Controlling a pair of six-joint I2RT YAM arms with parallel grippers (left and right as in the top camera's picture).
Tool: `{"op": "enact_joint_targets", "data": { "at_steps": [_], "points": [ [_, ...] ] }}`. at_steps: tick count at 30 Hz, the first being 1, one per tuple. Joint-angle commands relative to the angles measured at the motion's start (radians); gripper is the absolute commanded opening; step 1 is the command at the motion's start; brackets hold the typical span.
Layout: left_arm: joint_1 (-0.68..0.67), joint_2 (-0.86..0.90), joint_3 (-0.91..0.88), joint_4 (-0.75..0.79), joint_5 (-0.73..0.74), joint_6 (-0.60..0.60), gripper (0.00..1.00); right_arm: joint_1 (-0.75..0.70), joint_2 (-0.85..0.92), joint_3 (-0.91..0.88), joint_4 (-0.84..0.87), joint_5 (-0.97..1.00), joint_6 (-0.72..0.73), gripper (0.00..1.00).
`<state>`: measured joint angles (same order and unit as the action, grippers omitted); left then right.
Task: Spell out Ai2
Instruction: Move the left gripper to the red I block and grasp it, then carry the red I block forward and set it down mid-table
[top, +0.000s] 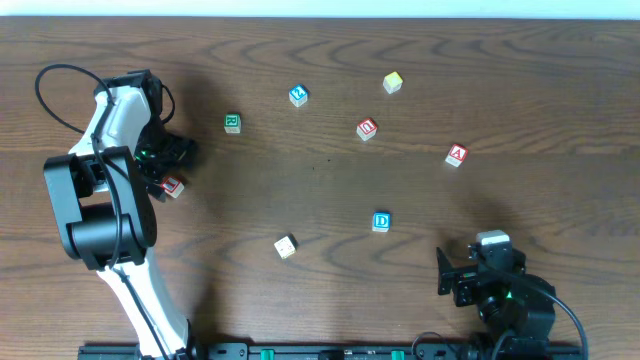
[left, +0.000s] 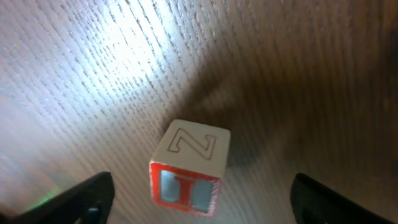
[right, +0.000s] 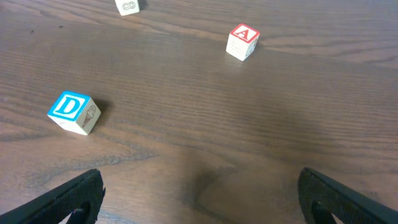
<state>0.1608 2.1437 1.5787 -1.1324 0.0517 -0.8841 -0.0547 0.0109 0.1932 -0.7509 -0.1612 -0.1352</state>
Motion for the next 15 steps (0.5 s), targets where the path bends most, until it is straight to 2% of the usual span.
{"op": "enact_joint_targets", "data": {
  "at_steps": [1,4,9,15],
  "points": [
    [0.004,0.028,0.019,0.009,-0.010,0.002,0.82,0.011,-0.005,-0.005,-0.001,-0.008,0.015,0.99],
    [0.005,0.036,0.018,0.021,-0.011,0.002,0.72,0.011,-0.005,-0.005,-0.001,-0.008,0.015,0.99],
    [0.004,0.042,0.011,0.018,-0.011,0.002,0.65,0.011,-0.005,-0.005,-0.001,-0.008,0.015,0.99],
    [0.003,0.042,0.010,0.007,-0.024,0.017,0.48,0.011,-0.005,-0.005,-0.001,-0.008,0.015,0.99]
  ]
}}
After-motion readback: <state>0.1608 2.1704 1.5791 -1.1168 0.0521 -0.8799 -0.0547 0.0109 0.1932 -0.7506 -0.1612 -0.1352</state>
